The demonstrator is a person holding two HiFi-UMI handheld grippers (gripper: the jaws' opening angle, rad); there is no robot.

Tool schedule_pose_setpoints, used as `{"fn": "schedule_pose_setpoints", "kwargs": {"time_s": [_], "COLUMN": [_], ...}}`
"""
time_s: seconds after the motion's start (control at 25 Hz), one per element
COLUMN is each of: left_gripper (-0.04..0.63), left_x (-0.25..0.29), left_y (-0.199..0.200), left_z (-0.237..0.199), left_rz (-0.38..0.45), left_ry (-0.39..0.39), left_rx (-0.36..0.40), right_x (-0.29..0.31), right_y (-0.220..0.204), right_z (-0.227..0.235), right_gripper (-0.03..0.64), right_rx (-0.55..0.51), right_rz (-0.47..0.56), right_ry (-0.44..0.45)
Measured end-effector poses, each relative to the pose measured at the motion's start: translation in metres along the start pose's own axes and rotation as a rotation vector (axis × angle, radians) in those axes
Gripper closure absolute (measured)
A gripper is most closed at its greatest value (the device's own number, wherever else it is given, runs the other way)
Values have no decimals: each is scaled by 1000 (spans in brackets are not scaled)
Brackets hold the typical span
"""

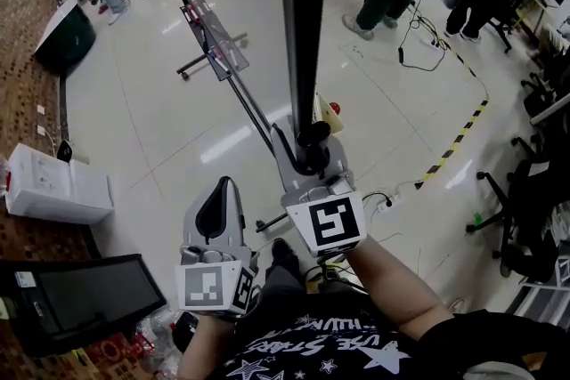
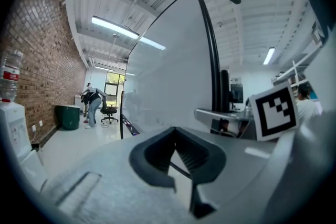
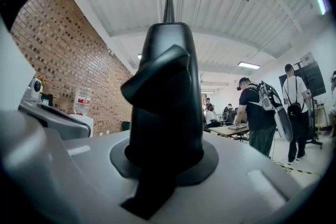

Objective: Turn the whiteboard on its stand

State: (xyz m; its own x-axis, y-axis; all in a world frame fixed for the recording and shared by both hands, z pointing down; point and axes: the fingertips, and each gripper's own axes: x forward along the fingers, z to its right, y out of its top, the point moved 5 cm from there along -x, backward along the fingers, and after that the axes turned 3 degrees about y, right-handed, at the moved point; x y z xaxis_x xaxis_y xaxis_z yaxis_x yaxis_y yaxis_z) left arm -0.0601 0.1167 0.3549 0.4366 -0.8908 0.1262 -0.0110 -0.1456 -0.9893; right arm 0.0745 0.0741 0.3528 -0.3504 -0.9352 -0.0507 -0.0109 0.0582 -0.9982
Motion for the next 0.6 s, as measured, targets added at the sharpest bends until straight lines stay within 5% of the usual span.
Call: {"fn": "schedule_pose_setpoints", "kwargs": {"time_s": [0.6], "left_gripper": [589], "left_x": [-61], "left_y": [-11], "left_z": [49], "left_rz": [16], "left_ry": [76], "left_rx": [29], "right_x": [-54], "right_y": [-7], "right_z": [-2], "right_gripper": [531], "right_rx": [0], "right_rz": [10], "right_ry": [-11]}}
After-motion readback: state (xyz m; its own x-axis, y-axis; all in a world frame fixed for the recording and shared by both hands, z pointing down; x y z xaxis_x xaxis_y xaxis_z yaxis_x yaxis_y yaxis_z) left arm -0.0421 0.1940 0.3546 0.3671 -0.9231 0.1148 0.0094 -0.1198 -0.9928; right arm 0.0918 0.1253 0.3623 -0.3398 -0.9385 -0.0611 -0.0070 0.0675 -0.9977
